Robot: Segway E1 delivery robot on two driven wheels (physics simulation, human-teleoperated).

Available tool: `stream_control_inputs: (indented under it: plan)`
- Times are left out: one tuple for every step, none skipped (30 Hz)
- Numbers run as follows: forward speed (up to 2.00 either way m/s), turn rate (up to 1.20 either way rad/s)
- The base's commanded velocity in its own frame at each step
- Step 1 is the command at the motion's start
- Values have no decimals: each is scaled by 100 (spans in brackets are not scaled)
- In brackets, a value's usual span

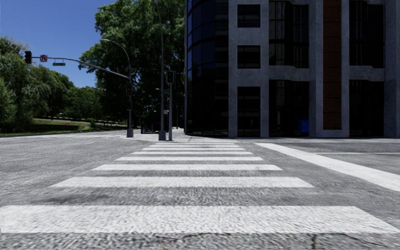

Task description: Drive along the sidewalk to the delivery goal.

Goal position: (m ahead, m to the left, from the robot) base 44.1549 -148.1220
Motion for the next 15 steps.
stream_control_inputs:
  plan:
    - [200,0]
    - [200,-4]
    - [200,-4]
    - [200,-8]
    - [200,-10]
    - [200,-12]
    - [200,-12]
    - [200,-16]
    - [200,-19]
    - [200,-21]
    - [200,-21]
    - [200,-21]
    - [200,-21]
    - [200,-21]
    - [200,-21]
